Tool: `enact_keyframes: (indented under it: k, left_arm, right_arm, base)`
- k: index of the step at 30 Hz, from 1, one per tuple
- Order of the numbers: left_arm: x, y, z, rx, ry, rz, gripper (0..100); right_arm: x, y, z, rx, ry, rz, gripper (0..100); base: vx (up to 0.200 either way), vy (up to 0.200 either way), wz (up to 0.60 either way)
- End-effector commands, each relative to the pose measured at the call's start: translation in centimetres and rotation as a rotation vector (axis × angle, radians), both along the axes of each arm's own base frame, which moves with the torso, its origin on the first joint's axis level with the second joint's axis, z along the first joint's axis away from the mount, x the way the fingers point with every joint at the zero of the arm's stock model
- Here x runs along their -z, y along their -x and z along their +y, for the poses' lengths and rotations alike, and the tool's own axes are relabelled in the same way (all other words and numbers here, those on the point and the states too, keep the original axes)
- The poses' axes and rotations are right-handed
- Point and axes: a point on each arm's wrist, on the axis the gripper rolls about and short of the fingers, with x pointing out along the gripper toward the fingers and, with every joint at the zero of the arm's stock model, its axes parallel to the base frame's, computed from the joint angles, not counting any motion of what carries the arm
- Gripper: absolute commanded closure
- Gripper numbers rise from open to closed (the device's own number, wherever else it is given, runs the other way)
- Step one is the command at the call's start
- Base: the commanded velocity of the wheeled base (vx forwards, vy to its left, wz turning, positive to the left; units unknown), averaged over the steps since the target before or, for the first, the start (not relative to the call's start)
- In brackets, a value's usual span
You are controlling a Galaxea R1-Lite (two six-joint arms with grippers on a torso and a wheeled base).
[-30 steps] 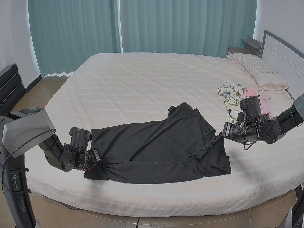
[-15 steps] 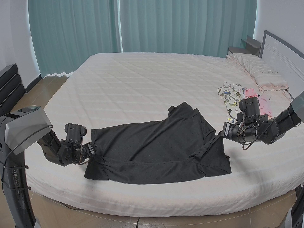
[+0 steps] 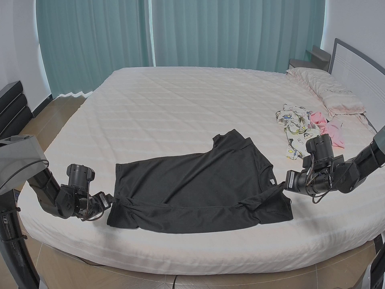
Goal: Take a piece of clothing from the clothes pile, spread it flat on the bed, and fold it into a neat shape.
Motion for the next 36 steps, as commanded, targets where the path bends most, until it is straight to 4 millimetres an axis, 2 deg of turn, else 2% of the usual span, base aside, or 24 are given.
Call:
enact_keyframes:
  k: [1,2,7,14,20,23,28,36]
  left_arm:
    - [-0.3,1.4,-0.1,0.007,0.012,0.014,0]
    - [-0.2,2.3,-0.1,0.021,0.038,0.038,0]
    - [-0.6,2.7,-0.2,0.0,0.105,0.035,0]
    - [-1.0,4.1,-0.2,0.03,0.168,0.052,0]
    - [-1.3,4.1,-0.2,0.003,0.195,0.038,0]
    - [-2.0,3.9,-0.1,-0.001,0.202,0.011,0]
    - [-1.9,4.1,-0.2,0.004,0.202,0.017,0]
    - [-1.4,4.9,-0.3,0.051,0.247,0.057,0]
  right_arm:
    - [0.1,1.4,-0.2,-0.011,0.012,0.027,100]
    - [1.6,2.6,-0.2,-0.035,0.041,0.091,0]
    - [3.0,3.6,-0.5,-0.042,0.067,0.164,0]
    - [1.8,3.6,-1.4,0.005,0.036,0.124,0]
    - [2.7,4.8,-1.6,0.086,-0.049,0.177,0]
    - [3.8,5.7,-1.8,0.104,-0.114,0.179,0]
    - [5.4,6.6,-2.1,0.1,-0.139,0.163,0]
    - [5.7,6.4,-2.6,0.109,-0.161,0.12,0]
  base:
    - [0.0,0.0,0.0]
    - [0.0,0.0,0.0]
    - [0.0,0.0,0.0]
    - [0.0,0.0,0.0]
    - [0.0,0.0,0.0]
    - [0.2,0.0,0.0]
    - [0.2,0.0,0.0]
    - [0.175,0.0,0.0]
